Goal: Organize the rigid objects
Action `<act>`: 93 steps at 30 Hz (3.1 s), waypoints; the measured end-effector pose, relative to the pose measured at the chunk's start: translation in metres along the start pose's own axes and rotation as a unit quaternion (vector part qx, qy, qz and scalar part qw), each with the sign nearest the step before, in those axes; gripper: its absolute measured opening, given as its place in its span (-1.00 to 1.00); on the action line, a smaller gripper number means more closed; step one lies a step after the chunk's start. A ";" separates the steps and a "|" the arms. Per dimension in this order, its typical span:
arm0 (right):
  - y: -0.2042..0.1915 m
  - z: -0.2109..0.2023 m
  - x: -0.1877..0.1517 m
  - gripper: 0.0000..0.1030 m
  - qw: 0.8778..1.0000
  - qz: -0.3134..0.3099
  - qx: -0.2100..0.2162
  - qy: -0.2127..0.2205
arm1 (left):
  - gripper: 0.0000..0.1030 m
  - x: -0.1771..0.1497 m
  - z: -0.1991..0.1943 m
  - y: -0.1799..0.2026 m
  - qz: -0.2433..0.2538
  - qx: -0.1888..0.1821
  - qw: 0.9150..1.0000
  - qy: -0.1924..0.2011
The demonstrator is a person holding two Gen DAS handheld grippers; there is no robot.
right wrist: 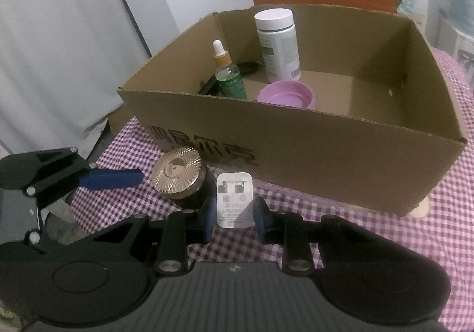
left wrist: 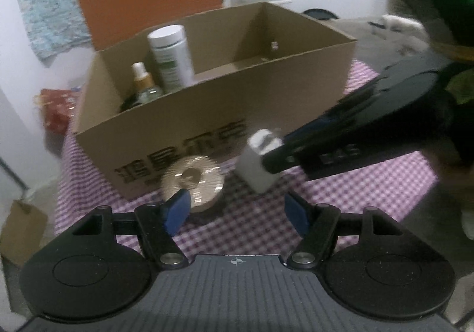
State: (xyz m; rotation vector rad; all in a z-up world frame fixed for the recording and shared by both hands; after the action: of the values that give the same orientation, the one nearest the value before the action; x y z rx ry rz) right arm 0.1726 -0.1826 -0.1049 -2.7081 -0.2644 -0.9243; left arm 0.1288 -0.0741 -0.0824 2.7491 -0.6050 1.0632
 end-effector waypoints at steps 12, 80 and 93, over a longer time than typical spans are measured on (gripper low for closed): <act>0.011 0.008 0.010 -0.44 0.999 0.022 0.025 -0.031 | 0.36 0.006 0.034 0.024 0.082 0.012 0.996 0.017; 0.030 0.016 0.003 -0.28 0.985 0.129 0.078 -0.081 | -0.15 0.010 0.057 0.037 0.054 -0.029 0.998 -0.009; 0.046 0.008 -0.023 -0.26 0.978 0.184 0.067 -0.071 | -0.14 -0.002 0.059 0.058 0.081 -0.056 0.995 -0.022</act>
State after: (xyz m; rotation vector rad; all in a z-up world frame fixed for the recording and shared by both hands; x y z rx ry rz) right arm 0.1711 -0.2254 -0.1338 -2.5757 0.1422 -0.5860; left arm 0.1404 -0.1419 -0.1287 2.6706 -0.8775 0.9701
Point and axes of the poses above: each gripper's, at about its wrist camera, not at the fingertips, and z roughly the way its jaws point, y to its right, x to its top, the point moved 6 cm from there along z, roughly the way its jaws point, and after that the axes turned 6 degrees about -z, right-handed, at the moved point
